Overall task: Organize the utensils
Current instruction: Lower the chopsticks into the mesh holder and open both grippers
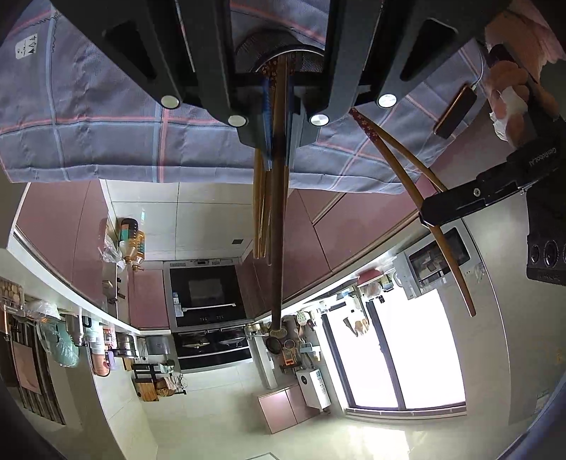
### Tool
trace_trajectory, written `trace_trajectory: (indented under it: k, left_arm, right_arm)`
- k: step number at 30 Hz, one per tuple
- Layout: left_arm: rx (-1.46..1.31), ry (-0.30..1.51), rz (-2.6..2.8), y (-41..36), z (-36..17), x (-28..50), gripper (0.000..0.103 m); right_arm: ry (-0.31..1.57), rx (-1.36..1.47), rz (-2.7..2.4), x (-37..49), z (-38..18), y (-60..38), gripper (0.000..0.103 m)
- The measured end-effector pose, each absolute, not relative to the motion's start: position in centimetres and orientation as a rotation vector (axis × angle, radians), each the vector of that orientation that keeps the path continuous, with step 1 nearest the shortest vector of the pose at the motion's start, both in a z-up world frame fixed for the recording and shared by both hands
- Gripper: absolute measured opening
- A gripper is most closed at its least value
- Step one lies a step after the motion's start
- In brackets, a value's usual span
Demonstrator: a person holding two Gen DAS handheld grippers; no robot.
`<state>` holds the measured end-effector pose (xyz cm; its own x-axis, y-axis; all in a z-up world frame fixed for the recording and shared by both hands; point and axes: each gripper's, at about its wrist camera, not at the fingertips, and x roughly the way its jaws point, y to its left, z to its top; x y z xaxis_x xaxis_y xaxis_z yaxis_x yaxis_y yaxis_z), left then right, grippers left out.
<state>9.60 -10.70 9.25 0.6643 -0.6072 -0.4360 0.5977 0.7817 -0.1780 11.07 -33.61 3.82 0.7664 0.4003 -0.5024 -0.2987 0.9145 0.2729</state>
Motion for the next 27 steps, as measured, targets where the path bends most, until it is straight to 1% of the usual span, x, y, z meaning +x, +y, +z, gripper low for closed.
trace_trajectory:
  k: [3, 9, 15, 23, 24, 26, 27]
  left_arm:
    - [-0.015, 0.496, -0.683, -11.0, 9.3, 10.1, 0.008]
    - [-0.008, 0.495, -0.684, -10.5, 9.2, 10.2, 0.008]
    - [-0.010, 0.507, -0.686, -10.5, 9.1, 10.7, 0.008]
    - [-0.049, 0.497, -0.668, -10.0, 8.7, 11.7, 0.008]
    - [-0.059, 0.492, -0.664, -9.7, 8.6, 11.8, 0.008]
    - [-0.074, 0.482, -0.665, -9.3, 8.5, 11.5, 0.016]
    - [-0.077, 0.470, -0.662, -9.0, 8.4, 11.3, 0.017]
  right_arm:
    - [0.600, 0.178, 0.384, 11.2, 3.4, -33.3, 0.009]
    - [0.591, 0.164, 0.428, 10.6, 3.2, -32.2, 0.009]
    - [0.611, 0.087, 0.505, 10.4, 2.8, -29.9, 0.010]
    - [0.626, 0.081, 0.533, 10.2, 2.4, -29.0, 0.017]
    - [0.627, 0.081, 0.539, 10.1, 2.4, -29.0, 0.018]
    - [0.628, 0.070, 0.543, 9.9, 2.3, -28.8, 0.022]
    - [0.627, 0.062, 0.543, 9.9, 2.3, -28.7, 0.026]
